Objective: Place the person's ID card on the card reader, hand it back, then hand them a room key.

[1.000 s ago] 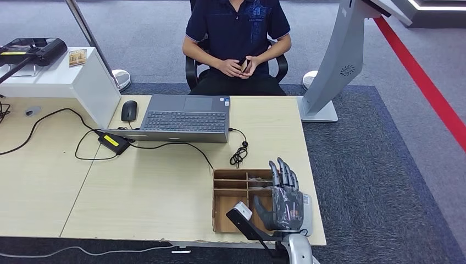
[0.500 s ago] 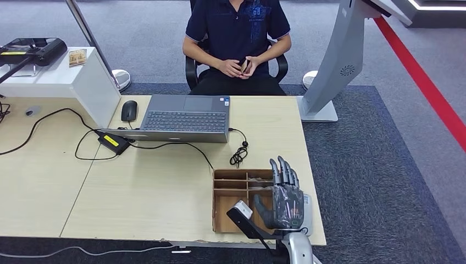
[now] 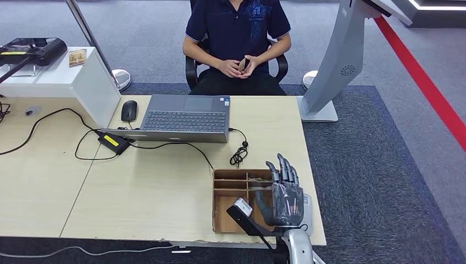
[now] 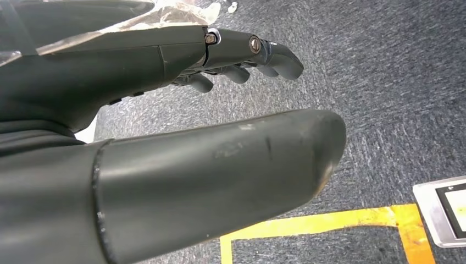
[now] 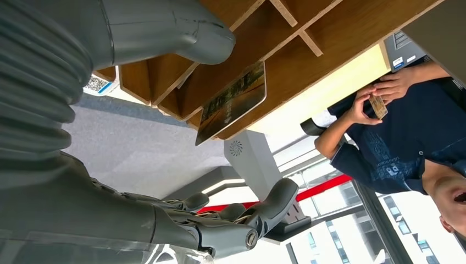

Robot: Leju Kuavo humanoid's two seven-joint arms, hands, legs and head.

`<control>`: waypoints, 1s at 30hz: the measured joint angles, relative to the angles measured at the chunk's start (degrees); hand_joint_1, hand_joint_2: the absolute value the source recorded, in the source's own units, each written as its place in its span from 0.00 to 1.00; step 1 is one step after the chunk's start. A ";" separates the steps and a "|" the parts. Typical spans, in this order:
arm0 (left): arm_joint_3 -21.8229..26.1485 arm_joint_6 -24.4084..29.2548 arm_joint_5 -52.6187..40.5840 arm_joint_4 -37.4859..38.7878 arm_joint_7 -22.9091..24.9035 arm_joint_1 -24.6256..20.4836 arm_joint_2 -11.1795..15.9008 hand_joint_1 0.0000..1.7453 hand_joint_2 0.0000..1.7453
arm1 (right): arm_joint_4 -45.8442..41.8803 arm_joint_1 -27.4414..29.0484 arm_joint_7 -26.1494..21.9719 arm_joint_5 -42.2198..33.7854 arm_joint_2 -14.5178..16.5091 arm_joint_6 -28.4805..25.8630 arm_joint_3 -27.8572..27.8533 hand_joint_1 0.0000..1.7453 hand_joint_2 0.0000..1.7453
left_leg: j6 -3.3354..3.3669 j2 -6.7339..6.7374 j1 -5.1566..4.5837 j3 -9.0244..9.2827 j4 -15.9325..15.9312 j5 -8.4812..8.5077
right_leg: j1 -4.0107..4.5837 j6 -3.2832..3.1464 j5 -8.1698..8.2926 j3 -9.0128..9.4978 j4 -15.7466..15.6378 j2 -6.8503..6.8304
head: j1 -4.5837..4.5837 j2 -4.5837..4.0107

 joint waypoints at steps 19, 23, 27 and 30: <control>-0.02 0.03 0.17 -0.01 -0.27 0.00 0.00 0.00 0.00 | 0.98 -0.24 0.01 -0.24 0.03 0.00 0.00 0.40 1.00 | 0.00 0.00 0.00 -0.03 0.00 0.00 | 0.00 0.00 0.00 -0.02 0.00 0.00 | 0.00 0.00; -0.02 0.09 0.19 -0.01 -0.27 0.00 0.00 0.00 0.00 | 1.10 -0.25 0.08 -0.25 0.03 0.00 0.00 0.40 1.00 | 0.00 0.00 0.00 -0.03 0.00 0.00 | 0.00 0.00 0.00 -0.03 0.00 0.00 | -0.01 0.00; -0.02 0.10 0.20 -0.02 -0.27 0.00 0.00 0.00 0.00 | 1.27 -0.28 0.14 -0.27 0.01 0.00 0.00 0.40 1.00 | 0.00 0.00 0.00 -0.03 0.00 0.00 | 0.00 0.00 0.00 -0.03 0.00 0.00 | -0.01 0.00; -0.02 0.15 0.20 -0.02 -0.27 0.00 0.00 0.00 0.00 | 1.28 -0.30 0.30 -0.33 0.01 0.00 0.00 0.41 1.00 | 0.00 0.00 0.00 -0.03 0.00 0.00 | 0.00 0.00 0.00 -0.03 0.00 0.00 | -0.01 0.00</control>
